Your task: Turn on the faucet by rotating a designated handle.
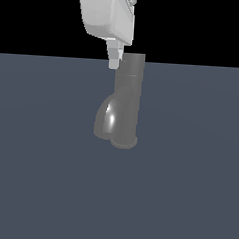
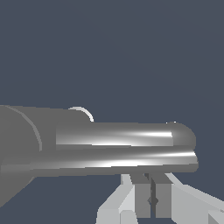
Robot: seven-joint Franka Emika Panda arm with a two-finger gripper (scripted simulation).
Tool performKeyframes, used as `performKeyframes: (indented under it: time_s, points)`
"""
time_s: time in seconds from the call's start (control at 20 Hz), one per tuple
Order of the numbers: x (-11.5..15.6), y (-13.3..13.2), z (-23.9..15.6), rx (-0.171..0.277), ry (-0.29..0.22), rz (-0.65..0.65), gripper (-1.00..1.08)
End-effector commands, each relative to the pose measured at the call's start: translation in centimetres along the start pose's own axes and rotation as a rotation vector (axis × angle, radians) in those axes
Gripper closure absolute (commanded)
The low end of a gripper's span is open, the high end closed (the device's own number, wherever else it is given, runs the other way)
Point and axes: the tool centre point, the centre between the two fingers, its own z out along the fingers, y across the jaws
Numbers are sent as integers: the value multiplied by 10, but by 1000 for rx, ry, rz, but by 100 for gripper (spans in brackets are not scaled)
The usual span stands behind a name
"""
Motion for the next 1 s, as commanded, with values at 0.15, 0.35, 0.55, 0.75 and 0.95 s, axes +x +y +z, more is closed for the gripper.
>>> performKeyframes:
  time_s: [0.15,0.35,0.55,0.75,0.95]
  points:
    - [42,-2,0,-1,0,20,108]
    - [65,-3,0,-1,0,21,108]
    - [56,-5,0,0,1,-5,108]
    - [69,-17,0,0,1,-1,108]
    - [81,-29,0,0,1,3,108]
